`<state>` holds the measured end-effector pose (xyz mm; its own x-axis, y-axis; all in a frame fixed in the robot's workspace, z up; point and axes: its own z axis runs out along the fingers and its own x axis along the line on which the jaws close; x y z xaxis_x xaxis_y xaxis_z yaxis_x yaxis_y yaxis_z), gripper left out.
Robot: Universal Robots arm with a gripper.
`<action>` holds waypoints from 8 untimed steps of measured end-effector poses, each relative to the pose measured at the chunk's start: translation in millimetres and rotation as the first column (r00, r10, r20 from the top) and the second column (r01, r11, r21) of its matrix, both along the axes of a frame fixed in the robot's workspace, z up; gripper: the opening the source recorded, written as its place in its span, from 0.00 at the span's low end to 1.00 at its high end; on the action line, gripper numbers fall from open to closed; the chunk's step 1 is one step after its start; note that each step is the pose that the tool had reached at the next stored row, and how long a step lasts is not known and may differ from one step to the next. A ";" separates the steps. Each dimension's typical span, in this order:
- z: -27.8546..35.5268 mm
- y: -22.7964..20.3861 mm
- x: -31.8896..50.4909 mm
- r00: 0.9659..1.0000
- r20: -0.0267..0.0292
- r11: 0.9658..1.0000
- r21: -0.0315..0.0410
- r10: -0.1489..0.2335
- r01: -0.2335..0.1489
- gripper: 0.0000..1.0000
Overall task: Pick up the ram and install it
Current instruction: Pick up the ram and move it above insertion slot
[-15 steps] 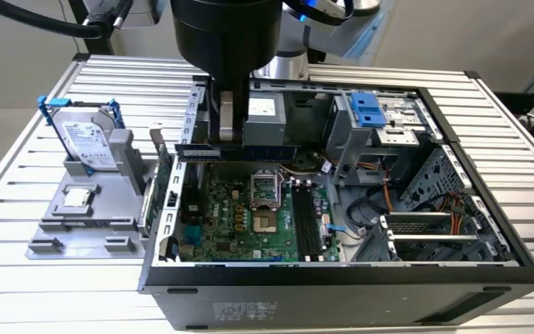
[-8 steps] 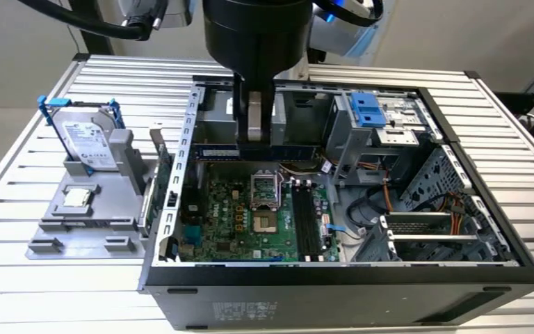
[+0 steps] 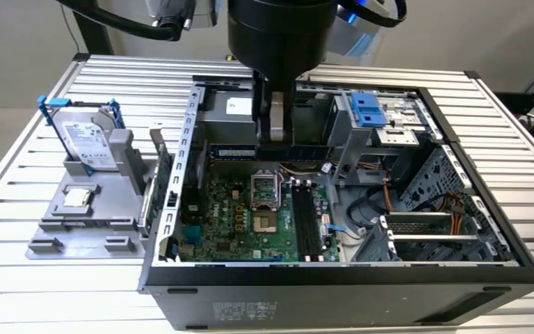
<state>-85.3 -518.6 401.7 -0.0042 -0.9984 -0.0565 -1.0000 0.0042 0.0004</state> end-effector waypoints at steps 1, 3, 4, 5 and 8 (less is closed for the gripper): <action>0.0 0.0 1.9 1.000 0.000 1.000 0.000 0.000 0.000 0.00; 0.1 0.0 6.5 1.000 0.000 1.000 0.000 0.000 0.000 0.00; 0.2 0.0 9.0 1.000 0.000 1.000 0.000 0.000 0.000 0.00; 0.2 0.0 11.6 1.000 0.000 1.000 0.000 0.000 0.000 0.00; 0.4 0.0 20.1 1.000 0.000 1.000 0.000 0.000 0.000 0.00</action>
<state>-65.2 -518.7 402.1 -0.0042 -0.9984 -0.0565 -1.0000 0.0042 0.0004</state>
